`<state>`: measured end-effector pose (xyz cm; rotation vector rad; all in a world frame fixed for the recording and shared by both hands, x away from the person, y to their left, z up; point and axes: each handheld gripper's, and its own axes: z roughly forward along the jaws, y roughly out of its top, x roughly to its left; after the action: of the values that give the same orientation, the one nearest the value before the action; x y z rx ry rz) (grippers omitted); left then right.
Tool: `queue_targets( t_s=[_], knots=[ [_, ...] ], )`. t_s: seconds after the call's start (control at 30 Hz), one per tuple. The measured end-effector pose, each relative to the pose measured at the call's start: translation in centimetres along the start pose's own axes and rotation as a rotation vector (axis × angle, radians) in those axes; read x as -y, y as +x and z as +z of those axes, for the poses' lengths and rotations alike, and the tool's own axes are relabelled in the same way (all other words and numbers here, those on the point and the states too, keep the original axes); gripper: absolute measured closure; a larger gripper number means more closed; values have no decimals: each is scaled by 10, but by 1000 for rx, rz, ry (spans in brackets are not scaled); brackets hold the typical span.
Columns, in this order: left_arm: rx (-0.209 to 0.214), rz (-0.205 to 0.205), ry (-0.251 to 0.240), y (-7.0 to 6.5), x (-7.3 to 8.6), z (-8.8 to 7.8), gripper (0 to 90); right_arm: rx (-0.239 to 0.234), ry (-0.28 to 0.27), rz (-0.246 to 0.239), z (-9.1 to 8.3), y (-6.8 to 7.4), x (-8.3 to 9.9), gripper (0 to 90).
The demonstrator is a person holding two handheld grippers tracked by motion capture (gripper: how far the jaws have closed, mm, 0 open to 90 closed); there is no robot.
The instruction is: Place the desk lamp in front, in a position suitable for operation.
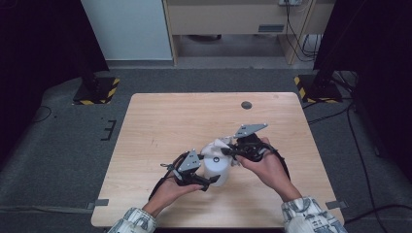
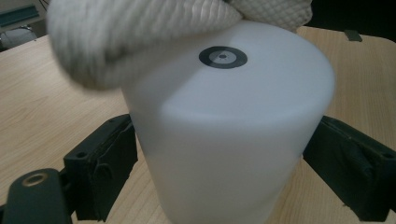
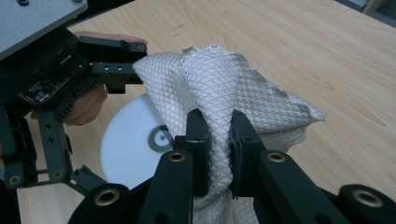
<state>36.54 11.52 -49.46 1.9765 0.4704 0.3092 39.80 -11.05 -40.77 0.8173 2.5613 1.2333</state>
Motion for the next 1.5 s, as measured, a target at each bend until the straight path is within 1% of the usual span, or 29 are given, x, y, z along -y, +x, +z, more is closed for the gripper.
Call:
queue_targets(
  t_s=[0.03, 0.07, 0.1, 0.13, 0.17, 0.23, 0.27, 0.3, 0.37, 0.43, 0.47, 0.6, 0.63, 0.7, 0.73, 0.8, 0.83, 0.93, 1.03, 1.1, 1.13, 1.23, 1.27, 1.33, 1.4, 1.43, 1.5],
  knots=[
    [2, 2, -1, 0, 0, 0, 96, 11, 22, -23, 7, 4, -4, 807],
    [6, 2, 3, 1, 0, -1, 97, 10, 23, -29, 10, 6, -6, 807],
    [29, -1, -1, 0, -1, 0, 98, 9, 26, -31, 12, 8, -8, 807],
    [16, 3, 4, 1, -1, -1, 98, 9, 26, -31, 12, 8, -8, 807],
    [12, 3, 5, 1, -1, -1, 98, 4, 36, -50, 17, 12, -12, 808],
    [5, 6, 8, 1, -1, -1, 98, 1, 37, -57, 19, 15, -14, 808],
    [2, 6, 9, 1, -1, -1, 98, -3, 43, -71, 20, 17, -15, 808],
    [2, 8, 10, 1, -1, -1, 99, -16, 45, -79, 22, 21, -15, 808],
    [4, 8, 11, 1, -1, -1, 100, -21, 50, -87, 21, 23, -15, 808],
    [6, 7, 11, 1, -1, -1, 100, -36, 55, -95, 19, 26, -13, 808],
    [7, 6, 13, 1, -1, -1, 100, -36, 55, -95, 19, 26, -13, 808],
    [9, 9, 24, 0, -1, -1, 107, -67, 56, -100, 14, 31, -8, 809],
    [12, 10, 27, 0, 0, 0, 107, -67, 56, -100, 14, 31, -8, 809],
    [18, 12, 29, -1, 0, 0, 118, -71, 55, -104, 11, 32, -5, 808],
    [17, 14, 30, -1, 0, 0, 140, -73, 58, -101, 7, 32, -3, 809],
    [18, 15, 27, -1, 1, 0, 153, -74, 59, -105, 5, 32, -1, 808],
    [19, 13, 22, -1, 1, 0, 176, -86, 59, -99, 2, 32, 1, 808],
    [16, 14, 5, -1, 0, 0, 184, -88, 55, -95, 0, 31, 3, 808],
    [8, 11, -10, -1, 0, 0, 160, -89, 47, -96, 0, 30, 4, 808],
    [3, 6, -7, -2, 0, 2, 107, -84, 39, -95, -2, 29, 2, 807],
    [4, 7, -3, -2, 0, 3, 107, -84, 39, -95, -2, 29, 2, 807],
    [3, 1, 0, -2, 0, 6, 66, -74, 37, -89, -3, 26, 1, 807],
    [4, 1, -2, -2, 0, 6, 64, -63, 36, -87, -5, 23, 1, 807],
    [3, -1, -6, -2, -1, 8, 61, -55, 34, -85, -6, 21, 1, 807],
    [5, -7, -14, -2, -1, 10, 57, -30, 26, -70, -8, 14, 2, 807],
    [4, -8, -17, -3, -1, 10, 57, -30, 26, -70, -8, 14, 2, 807],
    [7, -16, -24, -2, -2, 12, 51, -12, 24, -60, -9, 8, 3, 807]
  ],
)
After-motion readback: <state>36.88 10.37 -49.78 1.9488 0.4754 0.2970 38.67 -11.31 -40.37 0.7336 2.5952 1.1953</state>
